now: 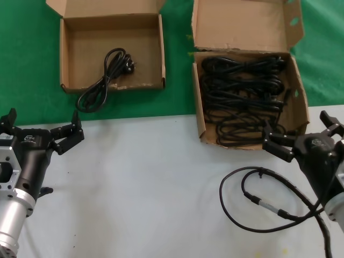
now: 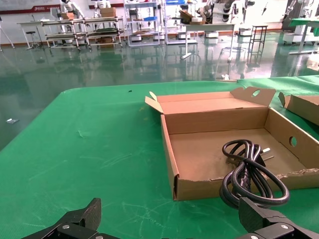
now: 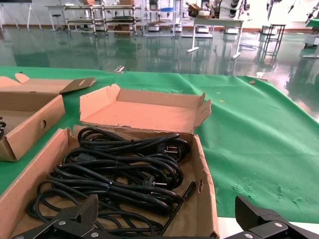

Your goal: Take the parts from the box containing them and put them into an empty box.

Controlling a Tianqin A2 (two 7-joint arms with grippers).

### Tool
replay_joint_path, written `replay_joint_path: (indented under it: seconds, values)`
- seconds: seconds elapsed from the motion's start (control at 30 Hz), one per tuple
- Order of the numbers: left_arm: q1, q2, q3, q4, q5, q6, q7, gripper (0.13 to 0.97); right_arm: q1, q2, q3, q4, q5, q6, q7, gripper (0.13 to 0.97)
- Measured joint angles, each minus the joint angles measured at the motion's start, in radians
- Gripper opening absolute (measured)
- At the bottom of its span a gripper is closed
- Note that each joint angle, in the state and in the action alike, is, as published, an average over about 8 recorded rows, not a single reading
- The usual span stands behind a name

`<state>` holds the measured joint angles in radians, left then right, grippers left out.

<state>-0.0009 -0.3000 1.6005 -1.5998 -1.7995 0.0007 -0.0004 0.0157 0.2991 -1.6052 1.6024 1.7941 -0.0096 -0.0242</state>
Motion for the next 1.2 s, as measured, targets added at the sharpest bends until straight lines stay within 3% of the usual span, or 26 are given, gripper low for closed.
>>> replay_joint_path:
  seconds: [1.2]
  values:
    - [0.000,0.000,0.000,0.000,0.000,0.000,0.000,0.966,0.000,0.000,0.000,0.000,0.000,0.000,0.000,0.966]
